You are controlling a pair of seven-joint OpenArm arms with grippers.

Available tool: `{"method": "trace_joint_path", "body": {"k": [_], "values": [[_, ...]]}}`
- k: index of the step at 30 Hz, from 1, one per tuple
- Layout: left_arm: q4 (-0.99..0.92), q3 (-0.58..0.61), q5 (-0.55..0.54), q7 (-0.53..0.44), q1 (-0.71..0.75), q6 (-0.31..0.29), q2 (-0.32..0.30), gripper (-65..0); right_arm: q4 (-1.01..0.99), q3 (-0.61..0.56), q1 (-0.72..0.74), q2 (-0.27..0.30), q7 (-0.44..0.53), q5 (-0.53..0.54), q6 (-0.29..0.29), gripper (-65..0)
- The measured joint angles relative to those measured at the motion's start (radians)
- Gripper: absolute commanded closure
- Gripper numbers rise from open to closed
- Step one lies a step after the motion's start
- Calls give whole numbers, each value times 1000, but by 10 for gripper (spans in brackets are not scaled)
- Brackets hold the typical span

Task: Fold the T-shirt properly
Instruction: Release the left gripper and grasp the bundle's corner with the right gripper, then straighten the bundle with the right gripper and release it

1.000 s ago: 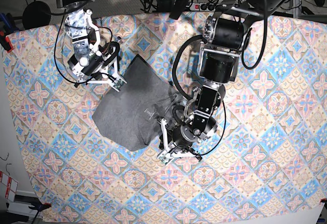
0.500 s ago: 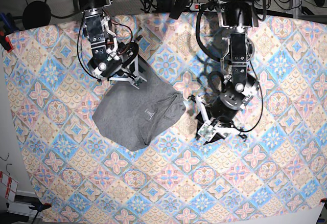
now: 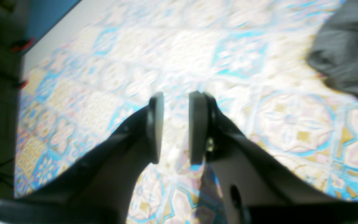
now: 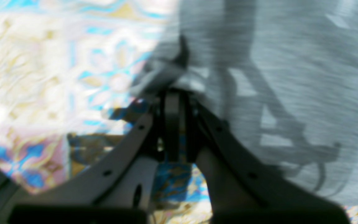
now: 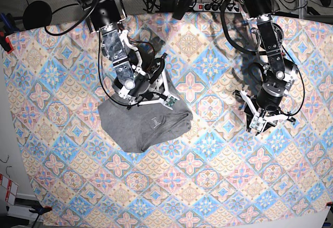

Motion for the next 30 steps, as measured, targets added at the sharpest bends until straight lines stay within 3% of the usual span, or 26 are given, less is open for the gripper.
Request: {"method": "trace_joint_path", "body": {"k": [8, 14, 19, 21, 24, 28, 30], "values": [[-2, 7, 0, 0, 24, -12, -9, -141, -9, -6, 42, -91, 109, 7, 1, -33], [-2, 4, -1, -1, 20, -12, -12, -141, -11, -5, 24, -92, 68, -1, -1, -33], [-2, 5, 0, 0, 50, -10, -13, -141, 190, -2, -27, -76, -98, 11, -229, -33], [-2, 4, 0, 0, 53, -11, -13, -141, 310, -2, -43, -51, -179, 13, -289, -33], [-2, 10, 0, 0, 42, -10, -12, -141, 390, 4, -91, -43, -204, 0, -291, -33], [-1, 13, 0, 0, 42, -12, -10, -141, 347, 14, -122, -51, -211, 22, -285, -33], [-1, 12, 0, 0, 43, -10, -12, -141, 288, 73, -111, -56, -195, 29, -289, -33]]}}
